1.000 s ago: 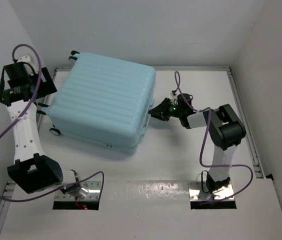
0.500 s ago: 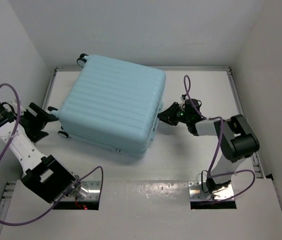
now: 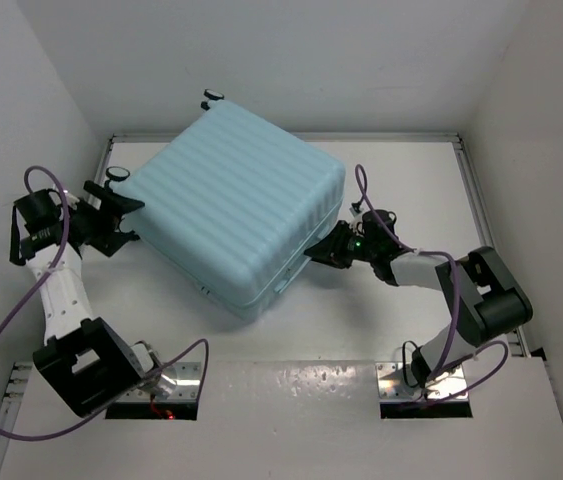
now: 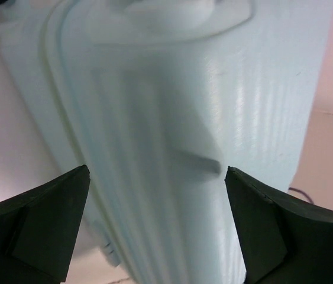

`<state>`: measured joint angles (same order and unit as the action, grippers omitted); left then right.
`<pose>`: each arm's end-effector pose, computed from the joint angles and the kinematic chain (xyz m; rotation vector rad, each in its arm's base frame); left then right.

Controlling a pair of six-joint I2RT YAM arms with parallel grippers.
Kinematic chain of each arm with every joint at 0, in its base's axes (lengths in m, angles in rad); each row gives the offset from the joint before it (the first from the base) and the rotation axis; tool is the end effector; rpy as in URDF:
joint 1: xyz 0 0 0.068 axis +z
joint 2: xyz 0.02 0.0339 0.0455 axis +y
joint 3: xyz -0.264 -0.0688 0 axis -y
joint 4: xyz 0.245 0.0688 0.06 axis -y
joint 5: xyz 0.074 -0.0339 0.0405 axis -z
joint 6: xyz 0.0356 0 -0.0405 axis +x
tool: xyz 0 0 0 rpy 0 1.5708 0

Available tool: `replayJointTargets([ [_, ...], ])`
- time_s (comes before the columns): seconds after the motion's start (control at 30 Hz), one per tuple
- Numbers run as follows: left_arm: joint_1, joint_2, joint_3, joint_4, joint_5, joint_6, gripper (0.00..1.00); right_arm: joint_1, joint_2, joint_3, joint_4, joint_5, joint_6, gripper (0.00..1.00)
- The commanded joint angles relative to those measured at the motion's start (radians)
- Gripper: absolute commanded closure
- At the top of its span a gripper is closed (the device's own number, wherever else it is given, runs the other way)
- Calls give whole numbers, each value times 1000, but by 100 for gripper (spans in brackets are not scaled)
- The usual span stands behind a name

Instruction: Pack the luggage

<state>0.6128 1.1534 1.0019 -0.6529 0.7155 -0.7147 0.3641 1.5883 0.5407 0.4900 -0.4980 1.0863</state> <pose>0.2050 0.1156 0.3045 -1.1284 1.9976 -0.8936 0.2634 0.1186 0.1395 0.5217 2.3230 1.3163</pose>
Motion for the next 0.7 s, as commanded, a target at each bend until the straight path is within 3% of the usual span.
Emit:
replayJointTargets([
  [0.0,2,16,70,236,30,-112,1,48,-80,13,78,-169,-101,100],
  [0.17,94,40,161,236,27,-52,1,36,-90,18,44,-137,-130,100],
  [0.3,94,127,211,257,-59,-61,1,36,-80,41,10,-129,-173,100],
  [0.67,-30,291,215,320,-169,-127,5,42,21,172,-27,-146,-262,100],
])
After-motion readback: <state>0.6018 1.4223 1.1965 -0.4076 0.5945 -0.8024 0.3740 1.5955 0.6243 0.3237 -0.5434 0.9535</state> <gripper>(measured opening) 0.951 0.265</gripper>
